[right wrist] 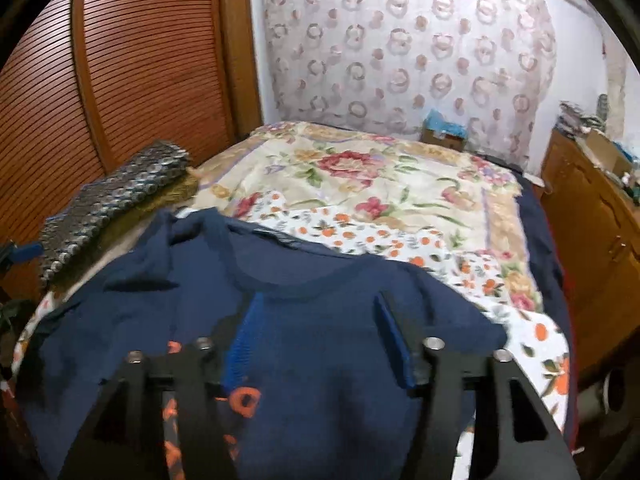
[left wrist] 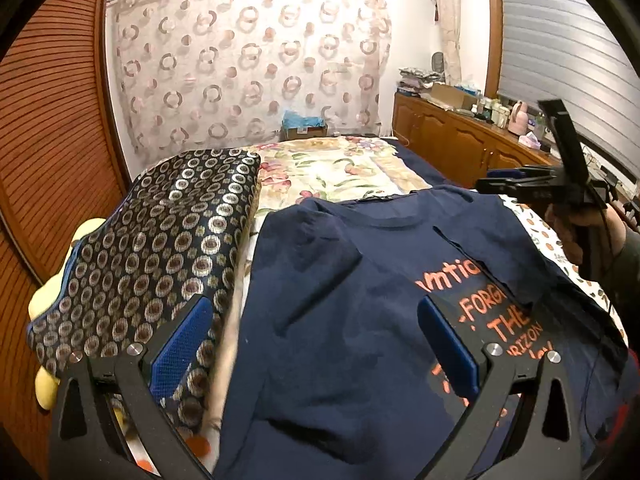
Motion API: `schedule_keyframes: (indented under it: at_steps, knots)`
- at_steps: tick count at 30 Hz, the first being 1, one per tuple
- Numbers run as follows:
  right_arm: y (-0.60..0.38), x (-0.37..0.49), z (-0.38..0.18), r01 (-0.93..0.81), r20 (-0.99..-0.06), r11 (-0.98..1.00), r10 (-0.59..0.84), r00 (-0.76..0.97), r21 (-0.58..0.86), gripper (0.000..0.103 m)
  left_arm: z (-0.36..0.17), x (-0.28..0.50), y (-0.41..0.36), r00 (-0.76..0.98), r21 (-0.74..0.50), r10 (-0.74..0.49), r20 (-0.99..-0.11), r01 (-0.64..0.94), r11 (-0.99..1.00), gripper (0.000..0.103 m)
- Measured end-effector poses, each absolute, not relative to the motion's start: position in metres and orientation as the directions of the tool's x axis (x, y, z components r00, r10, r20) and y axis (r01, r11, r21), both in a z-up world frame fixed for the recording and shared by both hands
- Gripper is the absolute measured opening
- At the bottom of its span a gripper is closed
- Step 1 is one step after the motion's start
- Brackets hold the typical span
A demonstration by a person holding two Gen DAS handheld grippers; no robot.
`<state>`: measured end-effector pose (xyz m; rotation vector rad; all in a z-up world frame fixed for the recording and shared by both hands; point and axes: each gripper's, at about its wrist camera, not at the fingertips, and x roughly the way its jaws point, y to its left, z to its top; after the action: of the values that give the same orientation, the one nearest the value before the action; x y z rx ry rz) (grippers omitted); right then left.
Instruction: Fold small clothes
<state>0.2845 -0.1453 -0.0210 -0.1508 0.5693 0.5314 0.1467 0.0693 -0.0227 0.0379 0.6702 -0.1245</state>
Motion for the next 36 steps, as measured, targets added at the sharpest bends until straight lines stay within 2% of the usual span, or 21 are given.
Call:
schedule_keyframes:
  at_steps: [7,10,12,15,17,23,33,34,36]
  knots:
    - [-0.182,0.309,-0.053,-0.407,-0.599,0.91,0.28,0.75,-0.084,0.062,-0.02,0.177,0.065,0.757,0.022,-0.11,-0.644,0.162,0.986,0.102]
    - [-0.186,0.322,-0.071,-0.381,-0.638,0.919,0.236,0.733,-0.098,0.062,-0.02,0.193,0.064,0.733,0.017,-0.128,-0.668,0.187,0.982,0.09]
    - [-0.187,0.331,-0.082,-0.371,-0.655,0.924,0.223,0.722,-0.095,0.062,-0.024,0.207,0.061,0.7,0.026,-0.129,-0.703,0.207,0.978,0.074]
    - [-0.185,0.341,-0.09,-0.369,-0.663,0.926,0.227,0.714,-0.08,0.062,-0.031,0.226,0.056,0.655,0.041,-0.122,-0.746,0.228,0.973,0.059]
    - [-0.184,0.345,-0.091,-0.368,-0.654,0.927,0.236,0.719,-0.071,0.062,-0.037,0.239,0.053,0.622,0.037,-0.126,-0.772,0.242,0.97,0.054]
    - [-0.186,0.343,-0.088,-0.367,-0.651,0.927,0.232,0.722,-0.077,0.062,-0.053,0.276,0.043,0.559,0.042,-0.105,-0.822,0.244,0.969,0.053]
    - [-0.188,0.335,-0.086,-0.364,-0.648,0.927,0.222,0.729,-0.092,0.062,-0.079,0.305,0.035,0.498,0.115,-0.008,-0.867,0.214,0.97,0.053]
    - [-0.188,0.335,-0.087,-0.363,-0.647,0.927,0.221,0.73,-0.094,0.062,-0.081,0.306,0.034,0.496,0.114,-0.011,-0.869,0.221,0.969,0.05]
    - [-0.188,0.332,-0.086,-0.364,-0.646,0.927,0.22,0.731,-0.096,0.062,-0.08,0.305,0.034,0.495,0.113,-0.014,-0.869,0.226,0.967,0.013]
